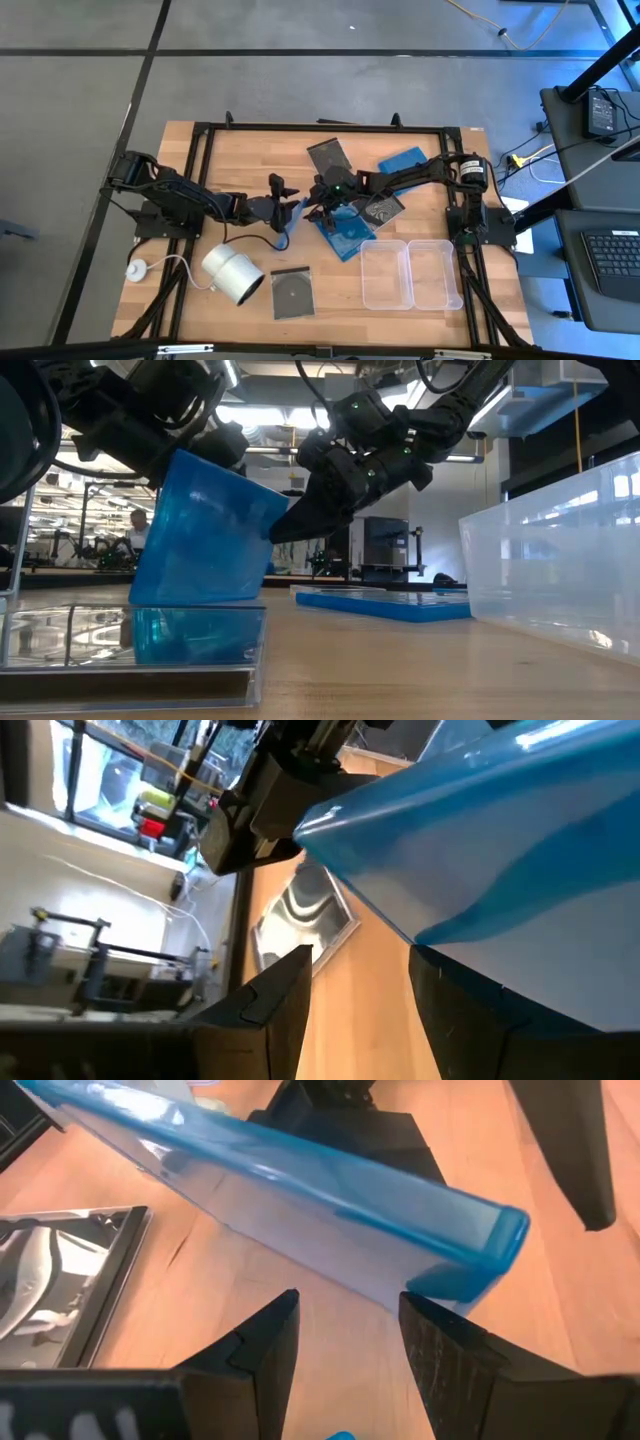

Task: Pick & place jewel cases by type
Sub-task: Put the top left blue CD case into the right transparent bin

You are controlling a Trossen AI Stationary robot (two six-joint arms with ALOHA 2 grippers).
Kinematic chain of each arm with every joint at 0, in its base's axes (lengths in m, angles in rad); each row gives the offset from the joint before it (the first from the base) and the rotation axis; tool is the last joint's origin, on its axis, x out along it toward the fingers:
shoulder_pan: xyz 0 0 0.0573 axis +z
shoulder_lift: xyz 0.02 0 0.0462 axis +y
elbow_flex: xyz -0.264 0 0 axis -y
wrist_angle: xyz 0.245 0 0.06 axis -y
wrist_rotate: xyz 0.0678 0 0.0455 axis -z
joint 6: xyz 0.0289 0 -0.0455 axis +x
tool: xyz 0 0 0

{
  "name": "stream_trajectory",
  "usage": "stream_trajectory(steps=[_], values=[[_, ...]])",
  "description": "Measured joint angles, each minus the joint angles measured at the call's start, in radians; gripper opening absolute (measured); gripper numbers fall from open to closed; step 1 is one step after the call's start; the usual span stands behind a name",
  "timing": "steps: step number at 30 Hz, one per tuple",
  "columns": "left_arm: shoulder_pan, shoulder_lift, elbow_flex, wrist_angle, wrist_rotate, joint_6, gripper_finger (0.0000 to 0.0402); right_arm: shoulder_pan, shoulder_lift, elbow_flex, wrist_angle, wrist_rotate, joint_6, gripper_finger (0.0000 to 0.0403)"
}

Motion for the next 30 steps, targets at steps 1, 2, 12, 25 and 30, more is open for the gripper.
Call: stream_trajectory(steps=[1, 2, 12, 25, 30], values=[[0.0, 0.0, 0.0, -0.001, 0.004, -0.023, 0.0169, 0.0, 0.0, 0.0, -0.002, -0.001, 0.0, 0.0179], [0.0, 0.0, 0.0, -0.002, 0.005, -0.046, 0.0169, 0.0, 0.0, 0.0, -0.002, -0.001, 0.0, 0.0179], [0.001, 0.0, 0.0, -0.002, 0.005, -0.258, 0.0169, 0.0, 0.0, 0.0, -0.001, 0.003, 0.068, 0.0179], [0.0, 0.0, 0.0, 0.002, 0.064, -0.391, 0.0169, -0.002, 0.0, 0.0, -0.034, -0.012, 0.267, 0.0179], [0.0, 0.0, 0.0, 0.001, 0.096, -0.411, 0.0169, -0.002, 0.0, 0.0, -0.039, -0.022, 0.375, 0.0179]])
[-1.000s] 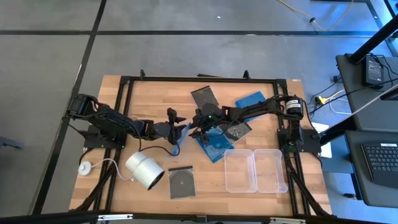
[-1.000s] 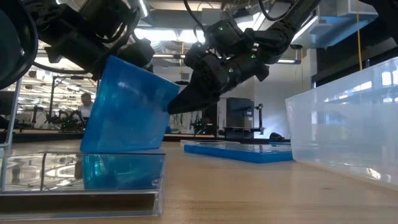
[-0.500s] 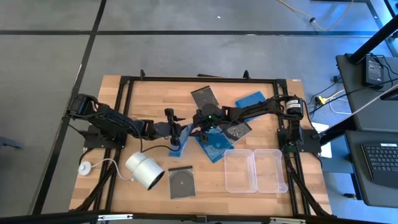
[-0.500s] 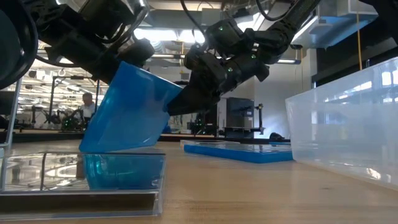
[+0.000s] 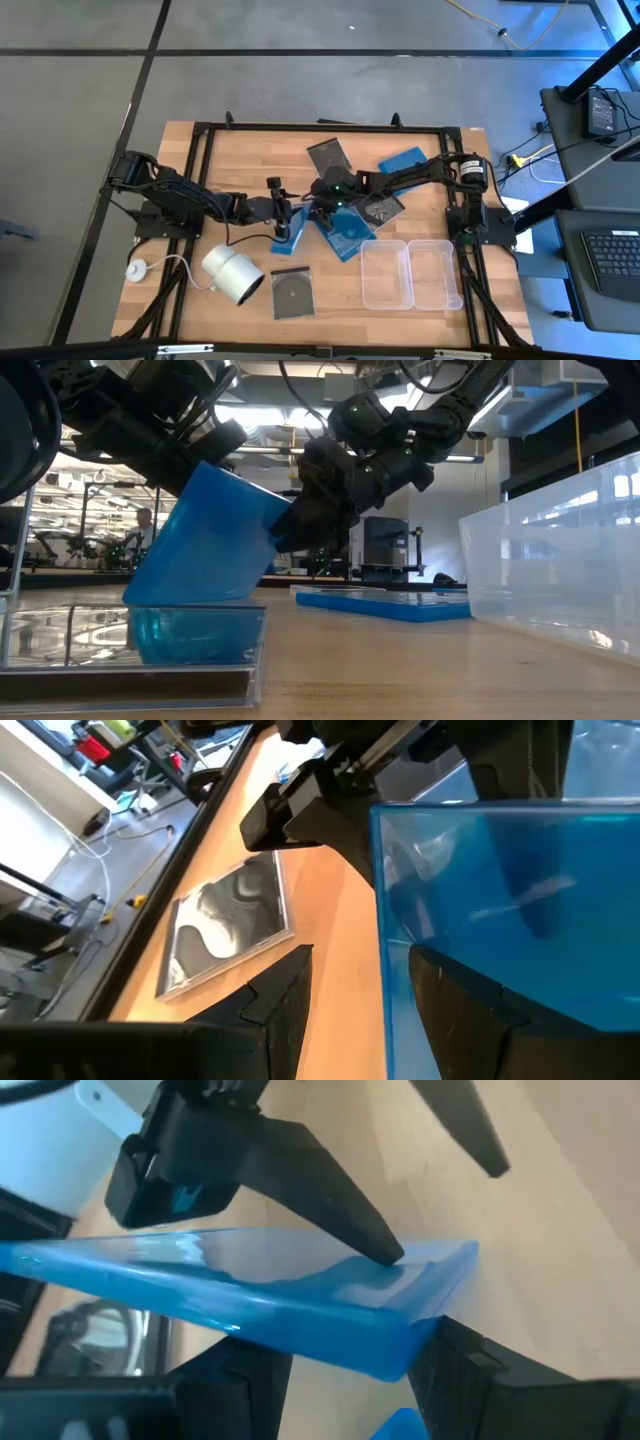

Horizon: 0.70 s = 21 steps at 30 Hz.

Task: Pick & place jewel cases by type
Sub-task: Put the top left blue CD case into the right transparent bin

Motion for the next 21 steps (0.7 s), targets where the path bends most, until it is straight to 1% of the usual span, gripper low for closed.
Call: stream_trajectory(steps=[2, 6, 9, 14, 19, 21], values=[[0.0, 0.0, 0.0, 0.0, 0.002, -0.013, 0.0169, -0.002, 0.0, 0.0, 0.0, -0.013, 0.026, 0.0179], [0.0, 0.0, 0.0, 0.0, 0.002, -0.014, 0.0169, -0.019, 0.0, 0.0, 0.0, -0.08, 0.078, 0.0179], [0.0, 0.0, 0.0, -0.001, -0.001, -0.033, 0.0169, -0.026, 0.0, 0.0, 0.006, -0.091, 0.119, 0.0179], [0.0, 0.0, 0.0, -0.003, -0.012, -0.043, 0.0168, -0.025, 0.0, 0.0, 0.029, -0.051, 0.142, 0.0179], [0.0, 0.0, -0.001, -0.005, -0.04, -0.097, 0.0168, -0.025, 0.0, -0.003, 0.072, -0.028, 0.152, 0.0179], [0.0, 0.0, -0.002, -0.006, -0.048, -0.112, 0.0168, -0.031, 0.0, -0.003, 0.073, -0.001, 0.141, 0.0179]])
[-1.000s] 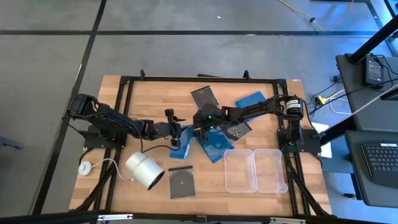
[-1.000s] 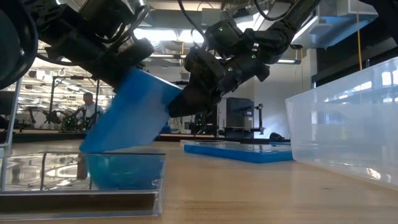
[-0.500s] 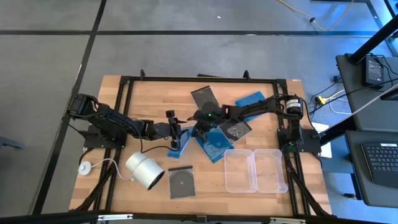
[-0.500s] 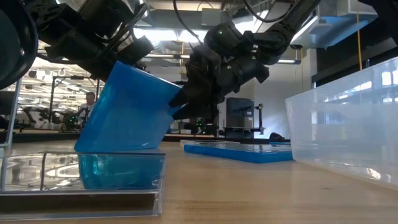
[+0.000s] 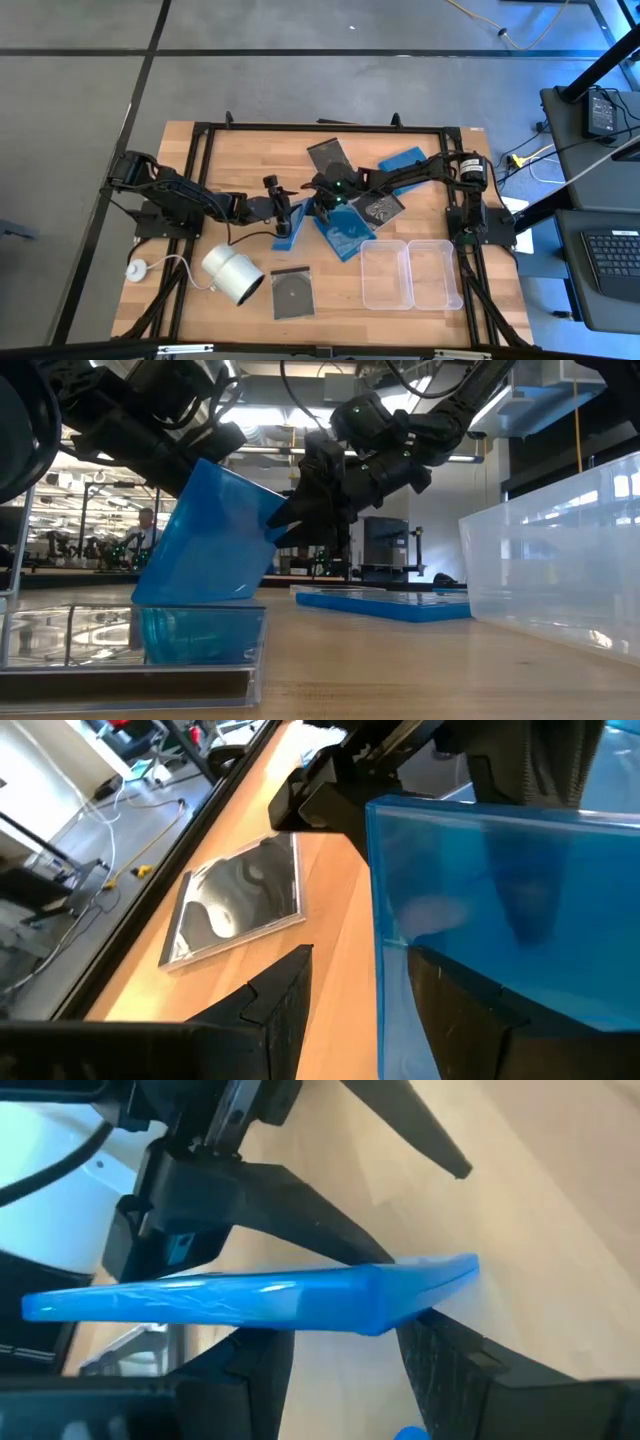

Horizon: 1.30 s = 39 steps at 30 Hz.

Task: Pick & place jewel cases by type
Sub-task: Put the top left blue CD case into the right transparent bin

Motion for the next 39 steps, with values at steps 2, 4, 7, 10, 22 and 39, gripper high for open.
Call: stream_trajectory(steps=[2, 4, 7, 10, 22, 39], values=[[0.001, 0.0, 0.0, -0.001, -0.007, -0.004, 0.0168, -0.012, 0.0, 0.0, -0.011, 0.019, -0.02, 0.0179], [0.002, 0.0, 0.0, -0.001, -0.011, -0.014, 0.0168, -0.025, 0.0, 0.0, -0.017, 0.028, -0.037, 0.0179], [0.002, 0.0, 0.0, 0.001, -0.015, -0.05, 0.0168, -0.041, 0.0, 0.0, -0.015, 0.031, -0.072, 0.0179], [0.002, 0.0, 0.0, 0.004, -0.037, -0.062, 0.0168, -0.054, 0.0, 0.0, -0.014, 0.044, -0.099, 0.0179], [0.004, 0.001, 0.002, 0.01, -0.152, -0.058, 0.0168, -0.086, 0.0, 0.006, -0.038, 0.017, -0.093, 0.0179], [0.005, 0.001, 0.002, -0.074, -0.156, -0.152, 0.0168, -0.102, -0.001, 0.007, -0.118, -0.044, -0.039, 0.0179]])
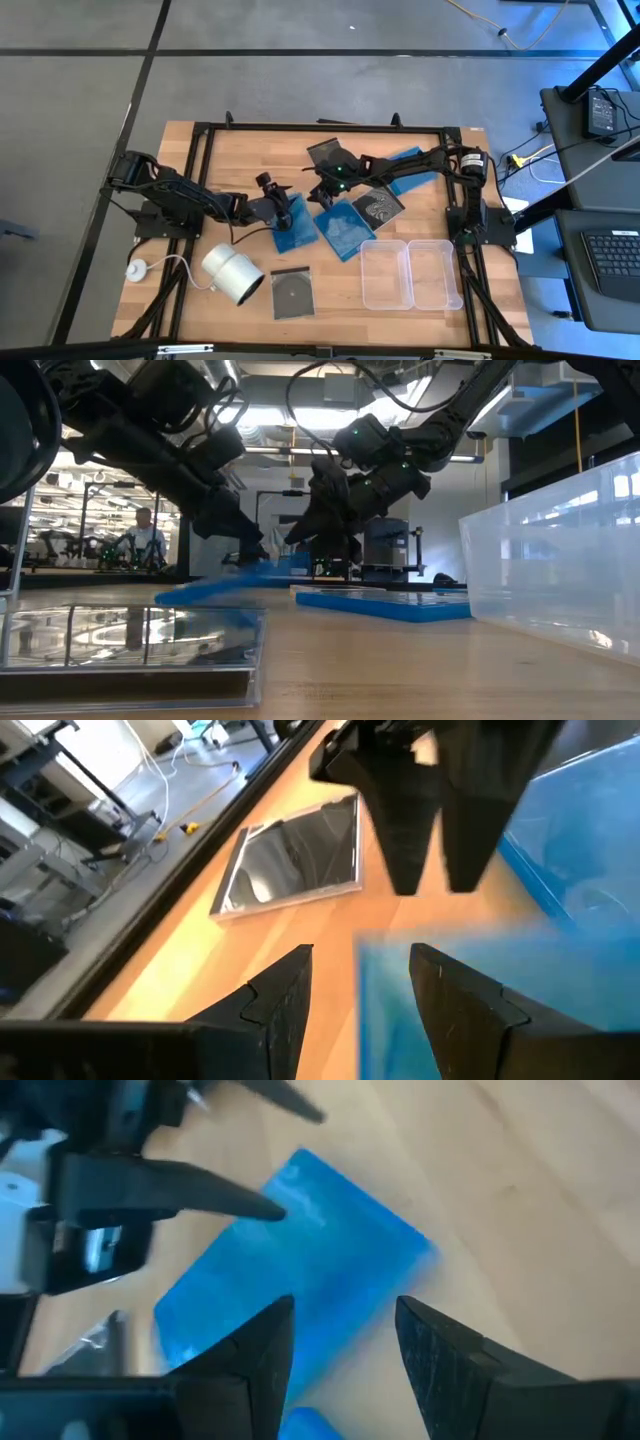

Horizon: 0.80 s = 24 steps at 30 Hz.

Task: Pick & place jewel cases by type
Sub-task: Put the top left blue CD case into the right transparent bin

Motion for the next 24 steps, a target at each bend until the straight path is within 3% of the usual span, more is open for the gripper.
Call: stream_trajectory(steps=[7, 11, 16, 18, 24], values=[[0.0, 0.0, 0.0, -0.01, -0.003, -0.024, 0.0168, 0.001, -0.001, -0.001, 0.025, -0.015, 0.016, 0.0179], [-0.016, -0.011, 0.0, -0.074, -0.004, 0.102, 0.0168, 0.001, -0.001, -0.002, -0.004, -0.02, 0.0, 0.0179], [-0.061, -0.056, 0.013, -0.167, 0.137, 0.195, 0.0168, 0.003, -0.001, -0.002, -0.044, -0.041, -0.006, 0.0179], [-0.075, -0.088, 0.057, -0.29, 0.201, 0.154, 0.0168, 0.004, -0.001, -0.002, -0.042, -0.041, -0.021, 0.0179], [-0.107, -0.119, 0.255, -0.81, 0.265, 0.091, 0.0168, 0.004, -0.001, -0.002, -0.046, -0.041, -0.029, 0.0179]])
